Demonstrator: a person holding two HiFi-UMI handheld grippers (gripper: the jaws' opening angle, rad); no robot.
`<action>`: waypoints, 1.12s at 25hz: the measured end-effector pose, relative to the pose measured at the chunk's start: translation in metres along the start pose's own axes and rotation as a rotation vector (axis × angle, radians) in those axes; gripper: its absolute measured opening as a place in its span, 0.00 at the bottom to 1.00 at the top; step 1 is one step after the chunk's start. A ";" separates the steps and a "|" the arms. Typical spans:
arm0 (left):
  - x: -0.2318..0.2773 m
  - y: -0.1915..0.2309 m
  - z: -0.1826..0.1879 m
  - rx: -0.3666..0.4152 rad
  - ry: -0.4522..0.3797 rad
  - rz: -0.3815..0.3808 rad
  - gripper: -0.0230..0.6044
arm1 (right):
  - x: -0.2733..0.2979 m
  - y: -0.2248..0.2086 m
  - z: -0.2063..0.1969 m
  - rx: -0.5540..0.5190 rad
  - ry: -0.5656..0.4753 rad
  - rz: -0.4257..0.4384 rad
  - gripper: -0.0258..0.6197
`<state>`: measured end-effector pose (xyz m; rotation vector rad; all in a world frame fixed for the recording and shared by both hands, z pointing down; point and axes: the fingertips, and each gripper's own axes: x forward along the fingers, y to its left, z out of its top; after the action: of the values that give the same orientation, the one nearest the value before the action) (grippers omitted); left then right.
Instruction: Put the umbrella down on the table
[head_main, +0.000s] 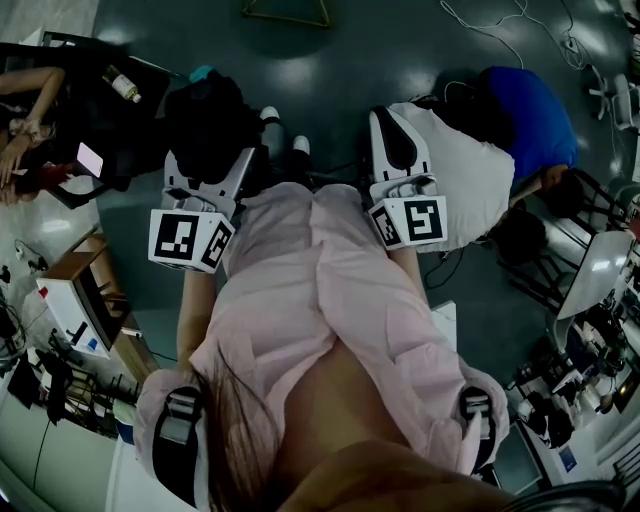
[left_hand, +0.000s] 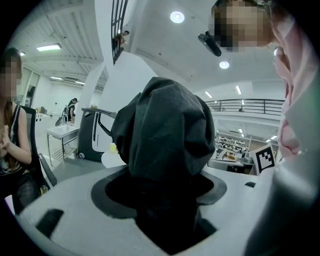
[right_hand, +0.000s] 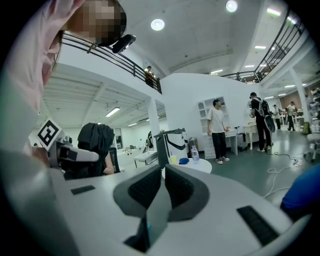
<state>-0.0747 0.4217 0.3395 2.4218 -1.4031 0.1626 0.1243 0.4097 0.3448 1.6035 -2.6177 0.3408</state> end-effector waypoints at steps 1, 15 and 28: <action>0.005 -0.001 -0.001 0.000 0.004 -0.004 0.55 | 0.002 -0.004 -0.001 0.001 0.004 -0.002 0.11; 0.085 0.069 0.035 0.026 0.016 -0.052 0.55 | 0.105 -0.022 0.027 0.026 -0.042 -0.016 0.11; 0.127 0.140 0.055 0.008 0.027 -0.080 0.55 | 0.184 -0.015 0.042 0.000 -0.029 -0.049 0.11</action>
<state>-0.1343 0.2344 0.3533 2.4684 -1.2940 0.1807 0.0560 0.2328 0.3354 1.6814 -2.5942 0.3174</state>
